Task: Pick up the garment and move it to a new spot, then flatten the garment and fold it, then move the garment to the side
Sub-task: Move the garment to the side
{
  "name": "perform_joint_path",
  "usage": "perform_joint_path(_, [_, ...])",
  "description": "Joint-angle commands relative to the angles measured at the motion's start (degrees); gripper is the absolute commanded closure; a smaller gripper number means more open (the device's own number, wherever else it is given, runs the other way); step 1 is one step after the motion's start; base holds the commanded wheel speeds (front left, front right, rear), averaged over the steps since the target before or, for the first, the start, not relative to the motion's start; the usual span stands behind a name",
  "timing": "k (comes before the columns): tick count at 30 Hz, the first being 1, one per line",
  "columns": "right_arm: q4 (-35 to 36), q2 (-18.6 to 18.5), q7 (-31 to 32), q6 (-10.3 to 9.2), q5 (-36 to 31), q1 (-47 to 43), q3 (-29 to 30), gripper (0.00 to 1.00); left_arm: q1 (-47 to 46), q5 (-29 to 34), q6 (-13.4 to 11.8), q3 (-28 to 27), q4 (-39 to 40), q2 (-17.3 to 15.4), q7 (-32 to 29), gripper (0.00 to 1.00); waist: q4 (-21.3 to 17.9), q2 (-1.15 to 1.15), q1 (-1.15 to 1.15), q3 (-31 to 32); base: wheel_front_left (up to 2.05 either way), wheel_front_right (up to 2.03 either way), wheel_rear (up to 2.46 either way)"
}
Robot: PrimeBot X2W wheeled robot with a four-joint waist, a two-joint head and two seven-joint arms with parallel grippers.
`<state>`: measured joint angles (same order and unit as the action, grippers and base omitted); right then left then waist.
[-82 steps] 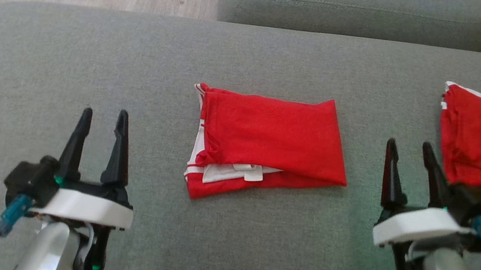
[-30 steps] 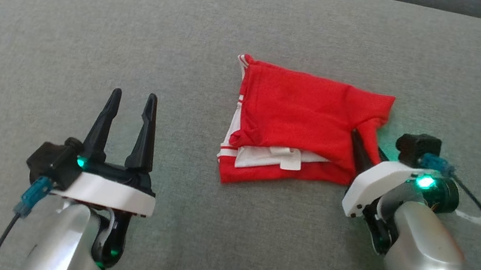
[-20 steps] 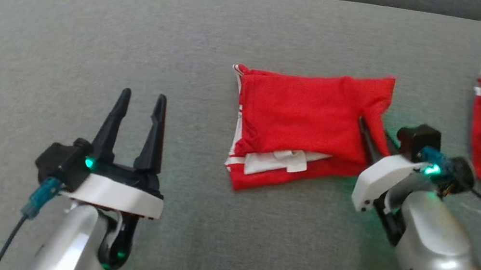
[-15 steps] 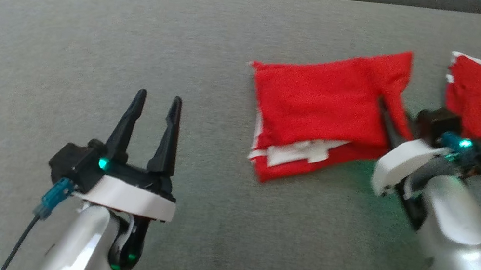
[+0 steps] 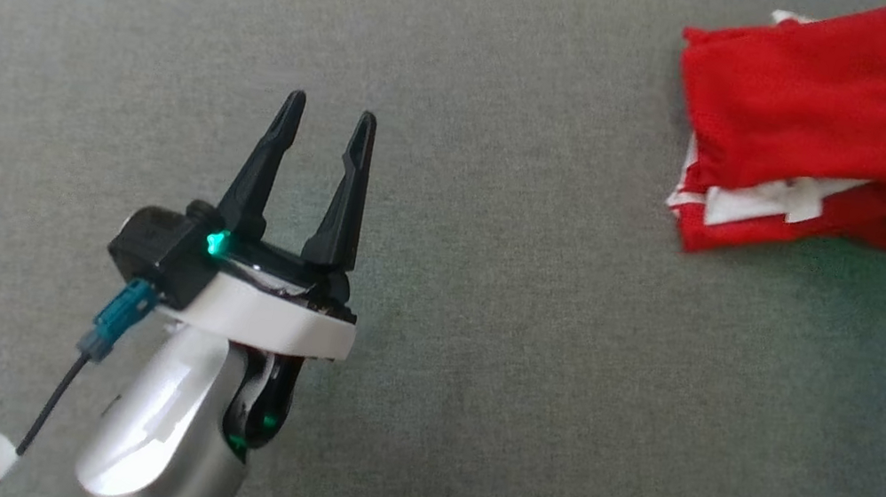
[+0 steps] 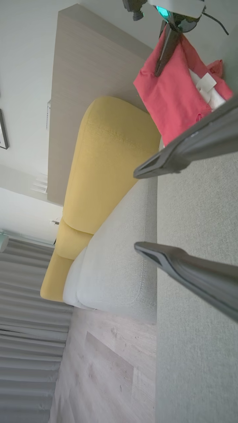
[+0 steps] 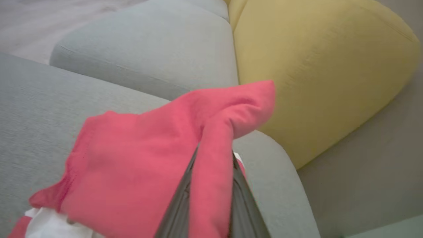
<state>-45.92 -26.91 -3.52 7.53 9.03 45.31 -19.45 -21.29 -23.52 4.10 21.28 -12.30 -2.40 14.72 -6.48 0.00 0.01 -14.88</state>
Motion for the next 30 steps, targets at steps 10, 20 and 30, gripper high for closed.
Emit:
perform_joint_path(10, [-1.9, -4.9, 0.0, -0.04, -0.4, 2.6, 5.2, 1.0, -4.4, 2.0, 1.3, -3.1, 2.0, -0.5, 0.3, 0.0, 1.0, 0.0, -0.01, -5.5, 0.0, 0.0, 0.0])
perform_joint_path(20, [-7.3, -3.4, -0.4, -0.04, -3.7, 3.2, 11.4, 0.0, -4.3, 2.3, 2.1, -5.0, 1.4, -0.5, 0.3, 0.0, 2.7, 0.0, -0.01, -6.5, 0.0, 0.0, 0.0])
perform_joint_path(30, [-5.6, 1.8, -4.1, -0.04, -7.1, 3.5, 13.8, 0.0, -2.3, 2.5, 2.2, -9.1, 1.1, -0.5, 0.3, 0.0, 2.2, 0.0, -0.01, -1.0, 0.0, 0.0, 0.0])
